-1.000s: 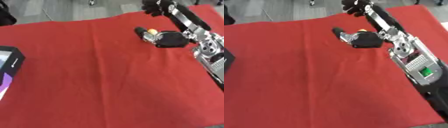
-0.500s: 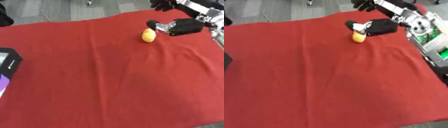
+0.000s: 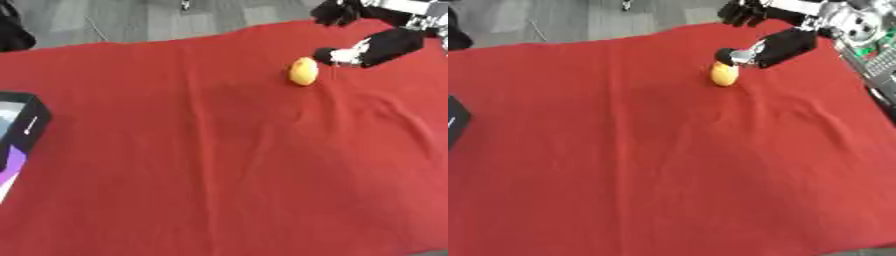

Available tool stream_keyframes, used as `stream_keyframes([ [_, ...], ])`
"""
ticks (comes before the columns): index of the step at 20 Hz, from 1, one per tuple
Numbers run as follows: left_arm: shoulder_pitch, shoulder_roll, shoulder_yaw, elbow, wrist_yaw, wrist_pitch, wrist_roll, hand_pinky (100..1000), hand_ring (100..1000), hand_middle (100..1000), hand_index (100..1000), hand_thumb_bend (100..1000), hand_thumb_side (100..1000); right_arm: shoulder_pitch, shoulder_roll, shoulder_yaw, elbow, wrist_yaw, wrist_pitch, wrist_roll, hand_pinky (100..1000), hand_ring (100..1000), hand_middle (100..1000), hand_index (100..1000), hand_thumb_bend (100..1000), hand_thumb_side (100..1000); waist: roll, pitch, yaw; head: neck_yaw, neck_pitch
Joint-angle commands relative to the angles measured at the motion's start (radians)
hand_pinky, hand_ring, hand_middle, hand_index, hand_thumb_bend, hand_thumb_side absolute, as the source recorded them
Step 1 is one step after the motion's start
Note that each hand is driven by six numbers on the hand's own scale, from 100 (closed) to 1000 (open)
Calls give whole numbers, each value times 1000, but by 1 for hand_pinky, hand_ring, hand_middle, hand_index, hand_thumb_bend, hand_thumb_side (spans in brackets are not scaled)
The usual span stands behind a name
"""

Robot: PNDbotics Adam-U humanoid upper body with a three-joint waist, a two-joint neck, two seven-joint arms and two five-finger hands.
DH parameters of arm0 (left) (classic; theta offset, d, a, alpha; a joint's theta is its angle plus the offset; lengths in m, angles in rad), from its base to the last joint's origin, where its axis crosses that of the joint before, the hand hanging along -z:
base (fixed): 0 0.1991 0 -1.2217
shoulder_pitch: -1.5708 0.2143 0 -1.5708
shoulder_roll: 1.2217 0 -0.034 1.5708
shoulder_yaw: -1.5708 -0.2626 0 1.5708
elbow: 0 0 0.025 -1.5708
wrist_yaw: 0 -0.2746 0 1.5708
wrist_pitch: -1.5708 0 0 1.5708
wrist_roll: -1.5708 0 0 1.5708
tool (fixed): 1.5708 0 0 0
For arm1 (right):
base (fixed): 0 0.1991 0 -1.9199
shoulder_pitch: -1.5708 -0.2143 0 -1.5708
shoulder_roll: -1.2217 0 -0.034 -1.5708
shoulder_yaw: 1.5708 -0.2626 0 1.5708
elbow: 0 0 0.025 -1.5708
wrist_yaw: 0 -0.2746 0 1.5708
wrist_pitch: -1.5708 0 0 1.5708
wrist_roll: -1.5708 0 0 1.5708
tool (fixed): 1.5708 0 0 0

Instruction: Pick up the objects with one hand, pass them to the other hand, and then place them into the box on the other side of the table.

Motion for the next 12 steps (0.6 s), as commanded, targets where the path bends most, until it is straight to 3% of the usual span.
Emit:
stream_keyframes([
  [1, -19, 23, 19, -28, 17, -4, 16, 776, 706, 656, 741, 537, 575, -22, -48, -10, 35, 37, -41, 53, 898, 886, 836, 899, 429, 389, -12, 4, 7, 4, -28],
  [4, -25, 22, 20, -34, 23, -4, 18, 777, 706, 656, 739, 535, 577, -25, -47, -15, 70, 71, -70, 73, 901, 886, 837, 900, 438, 347, -16, 14, 18, -3, -42],
  [5, -27, 21, 20, -35, 24, -4, 18, 777, 706, 656, 738, 535, 577, -26, -46, -17, 81, 81, -76, 73, 901, 885, 835, 898, 389, 313, -17, 18, 21, -6, -46],
  [6, -29, 21, 20, -37, 25, -4, 18, 777, 706, 656, 738, 533, 578, -26, -44, -19, 91, 91, -81, 70, 900, 884, 834, 898, 435, 338, -18, 22, 25, -10, -51],
  [12, -49, 17, 19, -46, 27, -5, 15, 777, 706, 655, 736, 530, 580, -24, -34, -27, 131, 152, -98, 16, 903, 879, 827, 881, 431, 315, -24, 51, 50, -44, -79],
])
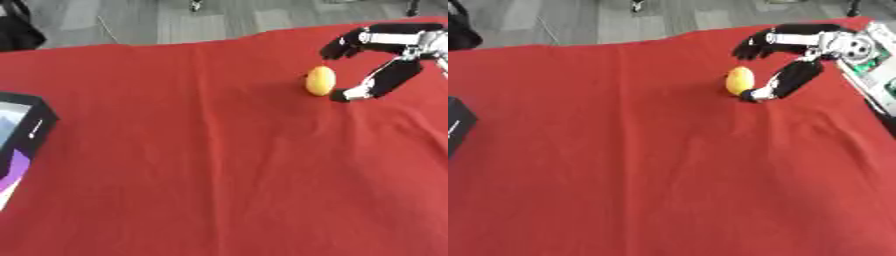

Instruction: Pick up the objects with one hand, pass them to the other hand, and then place them into the box on the other side of the table.

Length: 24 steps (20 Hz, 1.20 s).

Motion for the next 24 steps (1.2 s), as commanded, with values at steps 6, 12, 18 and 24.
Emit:
stream_keyframes([
  [6, -20, 23, 19, -22, 7, 0, -1, 777, 707, 656, 733, 524, 584, -10, -38, -34, 31, 111, -2, -115, 905, 872, 821, 875, 401, 280, -13, 18, 20, -38, -30],
  [12, -20, 21, 21, -22, 10, 1, -2, 777, 707, 656, 723, 519, 586, -12, -49, -46, 60, 129, 21, -163, 905, 867, 814, 871, 245, 271, -8, 30, 23, -48, -36],
  [18, -22, 19, 22, -22, 11, -1, -3, 777, 708, 657, 717, 513, 586, -9, -51, -47, 85, 152, 29, -151, 905, 865, 812, 870, 252, 248, -3, 42, 28, -57, -46],
  [24, -27, 16, 23, -25, 11, -2, -1, 777, 708, 657, 713, 505, 588, 1, -50, -60, 109, 165, 32, -161, 901, 859, 806, 865, 238, 240, -3, 57, 36, -69, -60],
])
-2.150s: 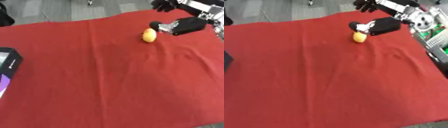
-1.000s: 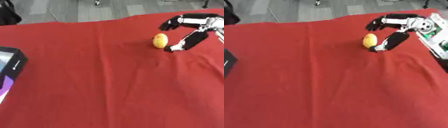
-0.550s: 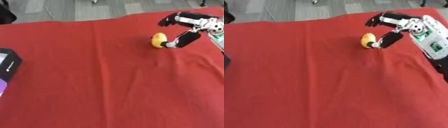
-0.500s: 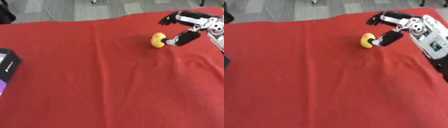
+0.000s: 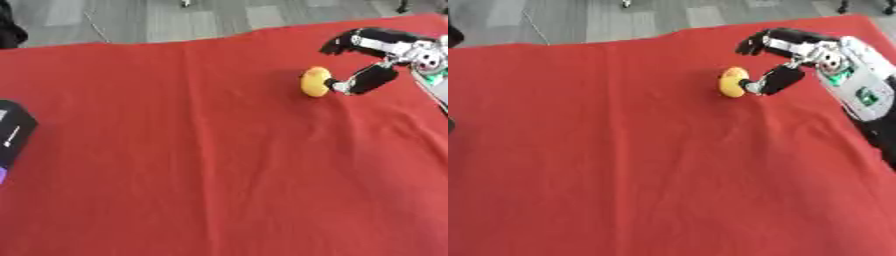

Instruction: Pick up the objects with one hand, pass them to the other hand, and then place them into the box on the other side of the table.

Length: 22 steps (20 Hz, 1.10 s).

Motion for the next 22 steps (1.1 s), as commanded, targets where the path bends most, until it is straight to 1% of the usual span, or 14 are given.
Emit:
stream_keyframes([
  [1, -19, 25, 18, -19, 4, -2, 1, 777, 708, 658, 713, 505, 588, -4, -41, -21, 7, 10, 1, -14, 901, 859, 805, 864, 234, 237, -1, 0, 4, -9, -19],
  [8, -23, 23, 20, -25, 7, -5, 5, 777, 708, 657, 711, 498, 587, 7, -40, -24, 27, 31, 3, -51, 902, 857, 804, 861, 230, 230, 0, 17, 17, -20, -31],
  [12, -21, 22, 21, -26, 9, -5, 6, 776, 708, 657, 709, 496, 589, 12, -39, -25, 36, 48, 2, -67, 902, 854, 800, 857, 226, 234, 0, 27, 20, -22, -33],
  [17, -20, 20, 23, -29, 12, -6, 8, 780, 708, 657, 708, 492, 590, 14, -37, -25, 41, 48, 2, -82, 898, 845, 787, 847, 213, 226, 3, 34, 20, -24, -33],
  [20, -19, 19, 24, -30, 13, -7, 9, 781, 708, 657, 707, 490, 590, 15, -37, -23, 42, 55, 0, -87, 897, 834, 763, 833, 196, 207, 5, 36, 19, -24, -32],
  [22, -19, 19, 24, -30, 13, -7, 9, 781, 708, 657, 706, 489, 591, 16, -37, -22, 42, 57, 0, -86, 894, 814, 727, 807, 170, 196, 6, 37, 19, -25, -31],
])
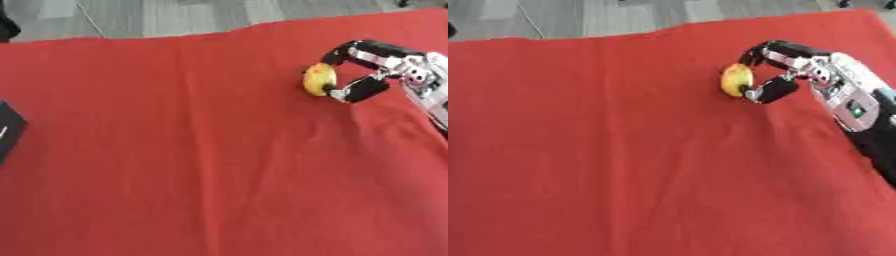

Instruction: Pick up the objects with one hand, pass them to the other hand, and then place them into the box on the other side of the table.

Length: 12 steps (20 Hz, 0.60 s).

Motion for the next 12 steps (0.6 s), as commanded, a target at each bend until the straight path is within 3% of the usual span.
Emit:
stream_keyframes([
  [1, -11, 27, 19, -18, 4, -2, 4, 781, 708, 657, 706, 488, 591, -6, -37, -11, 0, 9, 0, -2, 891, 801, 700, 785, 138, 178, 6, -3, 0, -2, -12],
  [7, -8, 27, 20, -12, 0, -3, 6, 783, 707, 655, 703, 485, 592, 0, -36, -8, -19, -34, -18, -3, 866, 744, 557, 605, 100, 100, 4, -9, -6, 1, -2],
  [12, -8, 29, 21, -13, -3, -5, 6, 783, 706, 652, 700, 482, 591, 3, -34, -8, -40, -77, -19, -44, 851, 714, 498, 565, 100, 100, -1, -23, -12, 9, 2],
])
